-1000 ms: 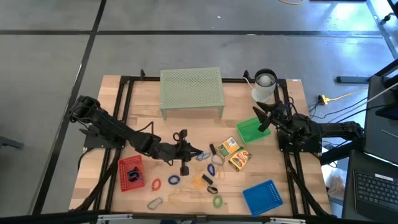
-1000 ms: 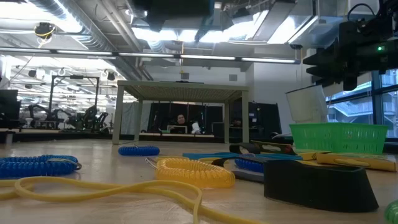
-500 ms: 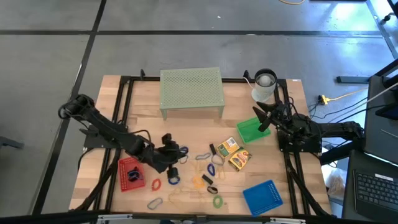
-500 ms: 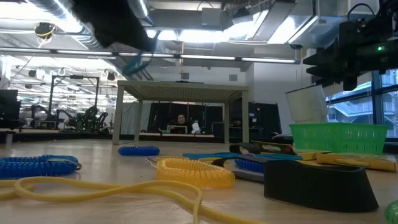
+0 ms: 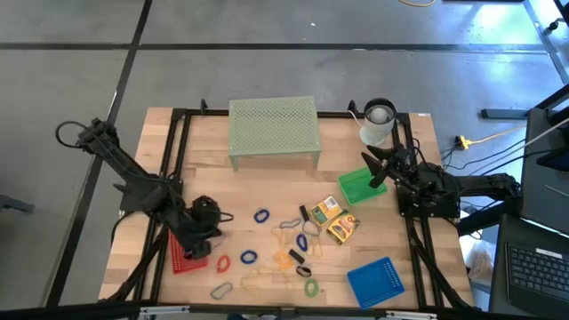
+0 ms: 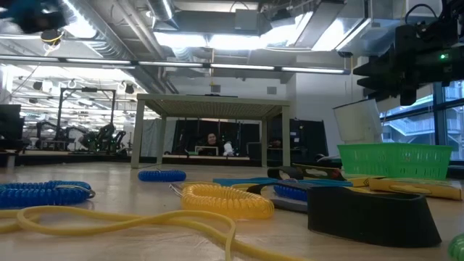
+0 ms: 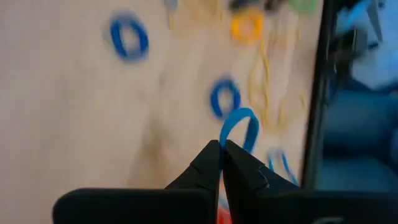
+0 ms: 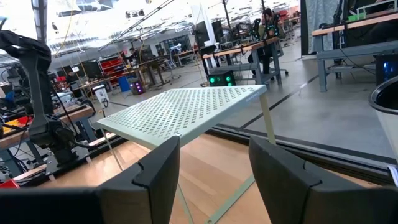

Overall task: Pick & Place Office Desk Supplies
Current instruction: Put the blue rubber band into the red bin

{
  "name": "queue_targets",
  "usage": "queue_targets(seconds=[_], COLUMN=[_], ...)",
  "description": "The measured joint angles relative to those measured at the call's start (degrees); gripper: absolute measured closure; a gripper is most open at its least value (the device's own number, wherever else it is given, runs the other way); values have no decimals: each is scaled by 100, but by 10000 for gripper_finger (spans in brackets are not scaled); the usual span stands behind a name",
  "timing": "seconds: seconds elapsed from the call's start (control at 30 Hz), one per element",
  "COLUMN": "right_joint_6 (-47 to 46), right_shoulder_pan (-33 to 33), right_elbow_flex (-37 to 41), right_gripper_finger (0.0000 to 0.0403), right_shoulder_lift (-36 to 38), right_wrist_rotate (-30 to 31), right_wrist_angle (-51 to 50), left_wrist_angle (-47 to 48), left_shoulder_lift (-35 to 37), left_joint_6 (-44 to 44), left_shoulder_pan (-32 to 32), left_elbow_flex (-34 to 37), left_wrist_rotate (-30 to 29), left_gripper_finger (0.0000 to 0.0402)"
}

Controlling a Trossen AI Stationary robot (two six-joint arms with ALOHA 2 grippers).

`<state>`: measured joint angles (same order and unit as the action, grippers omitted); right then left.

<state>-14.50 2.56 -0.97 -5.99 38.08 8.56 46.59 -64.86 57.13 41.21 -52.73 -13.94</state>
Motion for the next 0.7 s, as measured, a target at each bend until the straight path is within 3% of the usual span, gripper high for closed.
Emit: queue_targets(seconds=[0.17,0.37,0.53,0.7], right_joint_6=[1,0,2,0], right_shoulder_pan=[-1,1,-1,0], right_elbow_flex=[0,0,0,0], right_gripper_finger=[209,209,209,209], right_shoulder_lift=[1,1,-1,0], right_wrist_rotate=[0,-2,-1,-1], right_wrist_angle=[2,2,2,2], left_wrist_angle=[807,1411,1458,1476], left_shoulder_lift=[67,-108,-296,-382], left_joint_6=[929,2305,3094,3741], left_shoulder_pan=[367,813,1066,1119], left_elbow_flex=[0,0,-2,-2], left_wrist_rotate=[822,1279,1454,1449], left_gripper_finger=[391,391,386,353])
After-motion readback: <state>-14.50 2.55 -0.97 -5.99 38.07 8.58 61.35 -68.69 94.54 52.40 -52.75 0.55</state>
